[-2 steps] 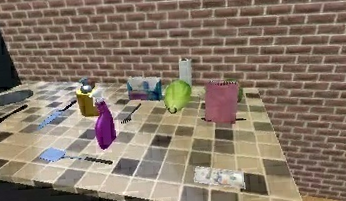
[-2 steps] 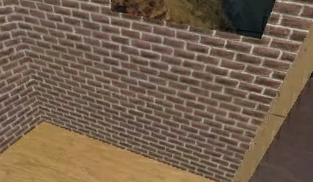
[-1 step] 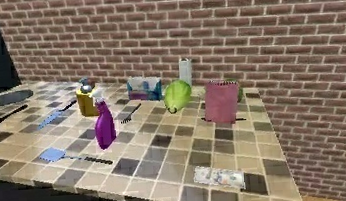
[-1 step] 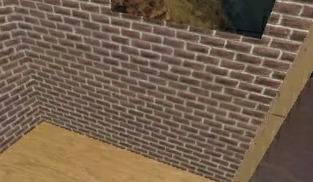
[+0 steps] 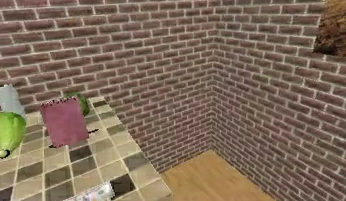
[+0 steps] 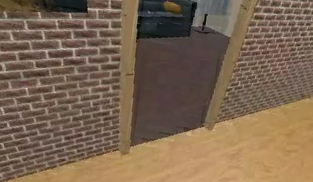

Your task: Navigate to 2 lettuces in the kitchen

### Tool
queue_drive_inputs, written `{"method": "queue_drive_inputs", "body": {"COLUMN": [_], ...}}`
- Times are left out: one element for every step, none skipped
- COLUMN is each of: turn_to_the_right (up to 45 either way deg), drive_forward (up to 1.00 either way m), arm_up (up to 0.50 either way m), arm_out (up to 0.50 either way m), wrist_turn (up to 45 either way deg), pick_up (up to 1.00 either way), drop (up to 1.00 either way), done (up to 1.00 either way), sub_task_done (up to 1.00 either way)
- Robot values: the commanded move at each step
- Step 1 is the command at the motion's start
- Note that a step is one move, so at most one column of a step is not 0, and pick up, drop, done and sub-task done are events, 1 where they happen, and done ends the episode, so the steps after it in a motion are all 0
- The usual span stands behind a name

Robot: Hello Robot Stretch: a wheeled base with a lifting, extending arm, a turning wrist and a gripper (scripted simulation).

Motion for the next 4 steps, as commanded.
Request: {"method": "queue_drive_inputs", "body": {"turn_to_the_right": [45.0,33.0,0.0,-45.0], "drive_forward": [0.00,0.00,0.45,0.00], "arm_up": [0.00,0.00,0.00,0.00], "arm_out": [0.00,0.00,0.00,0.00], "wrist_turn": [0.0,0.0,0.0,0.0], "pick_up": [0.00,0.00,0.00,0.00], "drop": [0.00,0.00,0.00,0.00], "done": [0.00,0.00,0.00,0.00], "sub_task_done": [0.00,0.00,0.00,0.00]}}
